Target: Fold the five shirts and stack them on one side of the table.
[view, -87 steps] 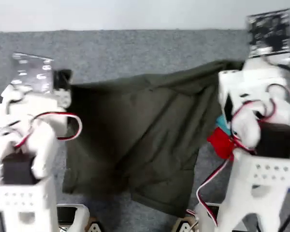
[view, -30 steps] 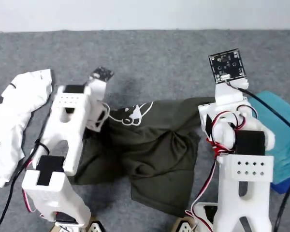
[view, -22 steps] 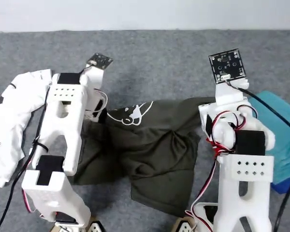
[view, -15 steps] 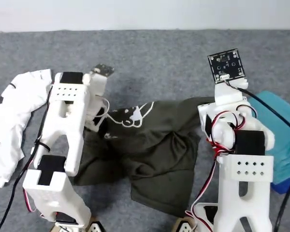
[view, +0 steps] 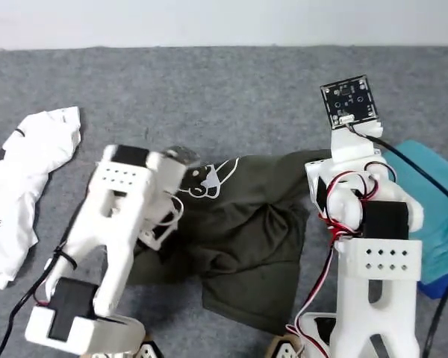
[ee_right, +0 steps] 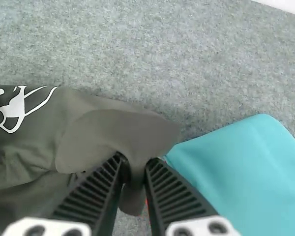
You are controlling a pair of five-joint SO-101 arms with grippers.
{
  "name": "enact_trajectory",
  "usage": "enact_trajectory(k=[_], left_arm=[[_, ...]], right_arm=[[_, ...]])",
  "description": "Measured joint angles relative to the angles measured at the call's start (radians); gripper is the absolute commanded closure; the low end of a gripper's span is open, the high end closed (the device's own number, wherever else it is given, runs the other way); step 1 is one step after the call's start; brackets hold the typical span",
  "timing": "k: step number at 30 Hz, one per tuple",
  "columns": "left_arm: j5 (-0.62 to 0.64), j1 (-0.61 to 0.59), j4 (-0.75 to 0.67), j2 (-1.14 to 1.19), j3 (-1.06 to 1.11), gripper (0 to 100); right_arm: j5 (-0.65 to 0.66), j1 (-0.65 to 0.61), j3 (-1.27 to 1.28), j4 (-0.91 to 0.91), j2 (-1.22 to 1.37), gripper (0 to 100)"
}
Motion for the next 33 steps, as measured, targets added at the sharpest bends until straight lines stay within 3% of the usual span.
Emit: enact_trajectory(k=[15, 23, 33], left_arm=[[-0.018, 0.044, -0.109, 0.269, -0.069, 84], [0.012, 0.044, -0.051, 0.293, -0.315, 84], [0.014, 0.041, -0.057, 0.486, -0.338, 84]], right_arm=[[0.000, 0.000, 0.000, 0.000, 0.000, 98.8], [0.000, 0.000, 0.000, 0.000, 0.000, 98.8], [0.000, 0.000, 0.000, 0.000, 0.000, 98.8]])
